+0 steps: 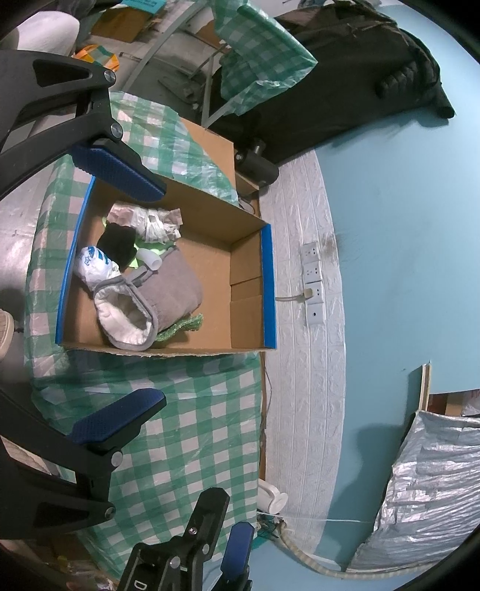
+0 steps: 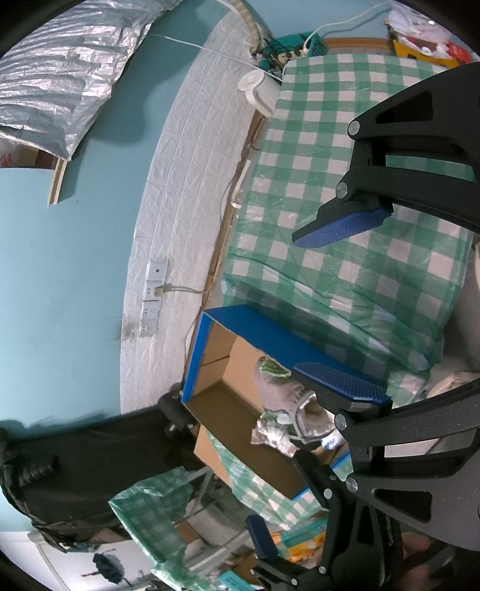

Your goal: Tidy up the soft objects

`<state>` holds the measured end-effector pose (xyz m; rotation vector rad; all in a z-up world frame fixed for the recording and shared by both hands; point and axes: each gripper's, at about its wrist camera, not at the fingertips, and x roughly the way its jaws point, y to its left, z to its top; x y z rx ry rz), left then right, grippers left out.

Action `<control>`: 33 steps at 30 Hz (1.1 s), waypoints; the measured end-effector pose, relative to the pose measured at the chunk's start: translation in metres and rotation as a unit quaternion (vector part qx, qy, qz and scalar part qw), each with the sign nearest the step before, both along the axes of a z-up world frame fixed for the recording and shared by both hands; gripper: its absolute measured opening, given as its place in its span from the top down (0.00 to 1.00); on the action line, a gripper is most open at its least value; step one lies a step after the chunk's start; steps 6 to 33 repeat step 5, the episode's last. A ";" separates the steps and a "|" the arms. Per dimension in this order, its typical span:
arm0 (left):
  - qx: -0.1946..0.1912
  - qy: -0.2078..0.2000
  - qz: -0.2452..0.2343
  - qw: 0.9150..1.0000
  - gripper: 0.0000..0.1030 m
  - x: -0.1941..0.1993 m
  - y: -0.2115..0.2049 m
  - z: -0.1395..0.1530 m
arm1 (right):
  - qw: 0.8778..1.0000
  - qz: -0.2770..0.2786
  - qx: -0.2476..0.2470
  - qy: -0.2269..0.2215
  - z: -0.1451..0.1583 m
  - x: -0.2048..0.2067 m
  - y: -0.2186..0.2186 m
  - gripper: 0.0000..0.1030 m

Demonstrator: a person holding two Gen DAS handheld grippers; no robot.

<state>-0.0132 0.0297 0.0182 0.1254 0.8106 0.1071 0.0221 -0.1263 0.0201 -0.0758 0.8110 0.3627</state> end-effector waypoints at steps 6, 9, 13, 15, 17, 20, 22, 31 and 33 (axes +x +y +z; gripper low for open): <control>-0.002 0.000 0.000 1.000 0.01 -0.001 0.000 -0.001 | 1.000 0.000 0.000 0.000 0.000 0.000 0.001 0.38; -0.002 0.000 0.000 1.000 0.01 -0.001 0.000 -0.001 | 1.000 0.000 0.000 0.000 0.000 0.000 0.001 0.38; -0.002 0.000 0.000 1.000 0.01 -0.001 0.000 -0.001 | 1.000 0.000 0.000 0.000 0.000 0.000 0.001 0.38; -0.002 0.000 0.000 1.000 0.01 -0.001 0.000 -0.001 | 1.000 0.000 0.000 0.000 0.000 0.000 0.001 0.38; -0.002 0.000 0.000 1.000 0.01 -0.001 0.000 -0.001 | 1.000 0.000 0.000 0.000 0.000 0.000 0.001 0.38; -0.002 0.000 0.000 1.000 0.01 -0.001 0.000 -0.001 | 1.000 0.000 0.000 0.000 0.000 0.000 0.001 0.38; -0.002 0.000 0.000 1.000 0.01 -0.001 0.000 -0.001 | 1.000 0.000 0.000 0.000 0.000 0.000 0.001 0.38; -0.002 0.000 0.000 1.000 0.01 -0.001 0.000 -0.001 | 1.000 0.000 0.000 0.000 0.000 0.000 0.001 0.38; -0.002 0.000 0.000 1.000 0.01 -0.001 0.000 -0.001 | 1.000 0.000 0.000 0.000 0.000 0.000 0.001 0.38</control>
